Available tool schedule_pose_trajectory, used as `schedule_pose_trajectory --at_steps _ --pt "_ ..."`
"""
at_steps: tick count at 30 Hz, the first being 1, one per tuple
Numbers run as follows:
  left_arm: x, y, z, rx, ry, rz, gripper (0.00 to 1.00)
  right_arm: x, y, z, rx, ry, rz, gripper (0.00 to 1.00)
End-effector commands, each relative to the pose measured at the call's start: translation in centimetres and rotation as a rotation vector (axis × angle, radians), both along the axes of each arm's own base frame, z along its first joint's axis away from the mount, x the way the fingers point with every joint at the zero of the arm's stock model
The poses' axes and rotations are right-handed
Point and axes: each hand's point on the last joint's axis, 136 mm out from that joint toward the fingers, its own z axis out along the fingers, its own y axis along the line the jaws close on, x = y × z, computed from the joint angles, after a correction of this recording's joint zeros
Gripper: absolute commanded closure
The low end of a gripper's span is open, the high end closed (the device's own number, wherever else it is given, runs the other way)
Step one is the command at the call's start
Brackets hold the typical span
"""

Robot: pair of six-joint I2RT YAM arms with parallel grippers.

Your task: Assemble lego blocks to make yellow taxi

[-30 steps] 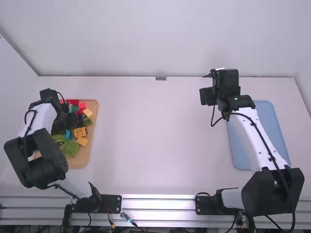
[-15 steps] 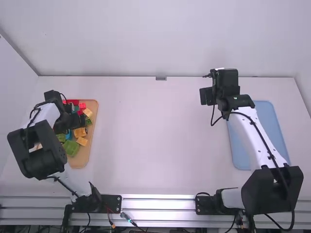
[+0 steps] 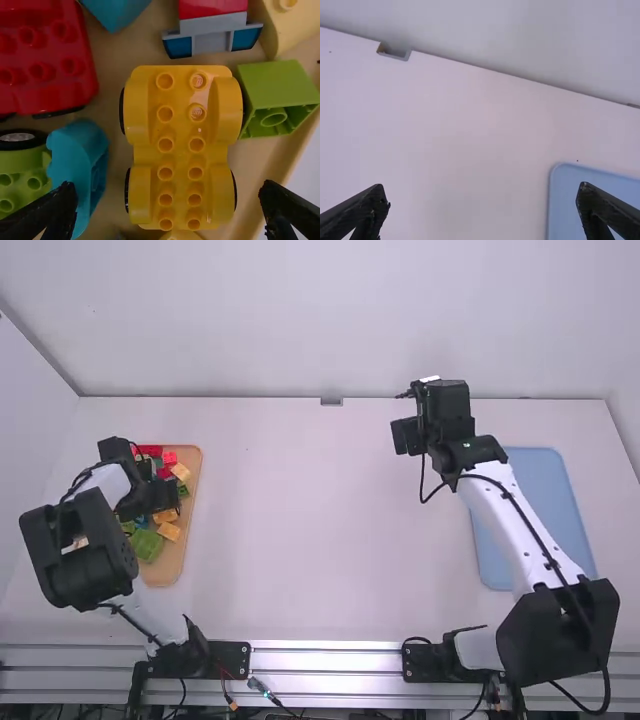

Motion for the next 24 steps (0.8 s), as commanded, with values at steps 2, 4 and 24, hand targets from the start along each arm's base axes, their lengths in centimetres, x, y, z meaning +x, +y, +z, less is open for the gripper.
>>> schedule_pose_trajectory --at_steps 2,4,24 --pt "-1.4 -1.2 -1.5 -0.049 0.045 0.003 0.09 0.7 0.6 1.4 0.007 -0.036 0.006 0.01" --pt "-1.2 -1.1 -1.4 -0.049 0.041 0.019 0.1 0.8 1.0 1.6 0.009 -0.045 0.013 0.01" --pt "0.0 -1.7 -0.1 -0.088 0.017 0.034 0.18 1.0 0.6 1.7 0.011 -0.05 0.005 0.01"
